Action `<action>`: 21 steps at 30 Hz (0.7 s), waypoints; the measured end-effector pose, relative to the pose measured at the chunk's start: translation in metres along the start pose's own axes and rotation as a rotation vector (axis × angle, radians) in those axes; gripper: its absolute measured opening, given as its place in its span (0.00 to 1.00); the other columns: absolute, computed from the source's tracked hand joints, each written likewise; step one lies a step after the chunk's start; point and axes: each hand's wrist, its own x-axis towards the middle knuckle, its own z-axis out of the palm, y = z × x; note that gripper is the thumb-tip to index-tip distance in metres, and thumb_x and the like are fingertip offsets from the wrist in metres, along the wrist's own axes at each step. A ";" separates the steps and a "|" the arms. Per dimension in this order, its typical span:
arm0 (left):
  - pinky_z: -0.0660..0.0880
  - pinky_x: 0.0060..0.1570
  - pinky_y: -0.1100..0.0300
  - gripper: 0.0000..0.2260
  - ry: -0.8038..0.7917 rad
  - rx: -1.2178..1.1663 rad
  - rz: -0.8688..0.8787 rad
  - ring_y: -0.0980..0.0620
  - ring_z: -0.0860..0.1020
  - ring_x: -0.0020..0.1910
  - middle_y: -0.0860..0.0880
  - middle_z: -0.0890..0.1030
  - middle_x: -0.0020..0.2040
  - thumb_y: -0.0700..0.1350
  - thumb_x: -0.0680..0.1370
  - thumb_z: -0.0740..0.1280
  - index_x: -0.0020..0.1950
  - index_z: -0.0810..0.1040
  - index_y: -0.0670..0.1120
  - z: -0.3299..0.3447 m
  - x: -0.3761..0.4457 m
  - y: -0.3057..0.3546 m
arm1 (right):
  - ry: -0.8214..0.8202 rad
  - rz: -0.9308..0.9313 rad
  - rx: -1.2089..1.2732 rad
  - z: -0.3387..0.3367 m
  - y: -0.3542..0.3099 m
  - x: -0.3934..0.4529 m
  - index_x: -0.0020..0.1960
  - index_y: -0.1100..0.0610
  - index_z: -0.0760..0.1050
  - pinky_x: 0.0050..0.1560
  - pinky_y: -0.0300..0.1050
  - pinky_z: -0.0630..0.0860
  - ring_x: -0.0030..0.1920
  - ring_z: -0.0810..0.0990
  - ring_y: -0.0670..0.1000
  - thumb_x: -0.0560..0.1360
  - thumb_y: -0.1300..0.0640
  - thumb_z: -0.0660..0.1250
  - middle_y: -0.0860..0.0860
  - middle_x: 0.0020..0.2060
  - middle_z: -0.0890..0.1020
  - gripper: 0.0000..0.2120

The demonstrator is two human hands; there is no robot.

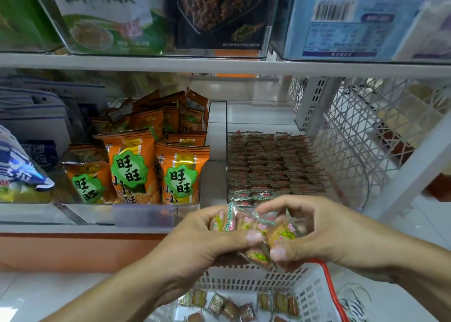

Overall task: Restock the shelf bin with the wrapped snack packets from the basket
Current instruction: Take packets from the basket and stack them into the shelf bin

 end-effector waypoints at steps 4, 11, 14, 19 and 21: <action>0.83 0.50 0.53 0.23 0.006 0.030 -0.002 0.43 0.86 0.48 0.40 0.87 0.53 0.46 0.62 0.85 0.55 0.86 0.47 -0.001 -0.003 -0.001 | -0.016 0.036 -0.049 0.000 0.004 -0.001 0.59 0.42 0.81 0.37 0.47 0.82 0.48 0.87 0.57 0.61 0.63 0.85 0.52 0.55 0.82 0.31; 0.82 0.43 0.57 0.19 0.126 -0.102 0.078 0.43 0.86 0.47 0.38 0.87 0.52 0.50 0.64 0.80 0.53 0.86 0.45 0.013 0.002 -0.008 | 0.055 -0.092 -0.063 0.012 0.006 0.004 0.58 0.48 0.79 0.50 0.62 0.83 0.53 0.86 0.61 0.62 0.66 0.83 0.56 0.58 0.84 0.29; 0.83 0.41 0.57 0.24 0.175 -0.366 0.100 0.43 0.87 0.49 0.37 0.86 0.52 0.54 0.63 0.79 0.52 0.85 0.40 0.022 0.010 -0.006 | 0.170 -0.182 -0.058 0.011 0.001 0.002 0.55 0.52 0.75 0.45 0.57 0.84 0.48 0.87 0.59 0.61 0.64 0.84 0.53 0.54 0.84 0.28; 0.83 0.32 0.56 0.28 0.356 -0.635 0.123 0.45 0.88 0.41 0.38 0.87 0.45 0.55 0.63 0.77 0.55 0.82 0.37 0.038 0.026 0.006 | 0.340 -0.361 -0.275 0.024 -0.001 0.002 0.56 0.41 0.73 0.52 0.61 0.82 0.52 0.85 0.51 0.62 0.55 0.84 0.47 0.52 0.83 0.29; 0.81 0.27 0.57 0.26 0.364 -0.607 0.111 0.45 0.87 0.36 0.39 0.87 0.40 0.57 0.66 0.75 0.54 0.81 0.39 0.046 0.030 0.012 | 0.365 -0.420 -0.362 0.032 -0.001 0.004 0.59 0.39 0.74 0.56 0.55 0.81 0.56 0.83 0.48 0.63 0.53 0.84 0.45 0.55 0.80 0.30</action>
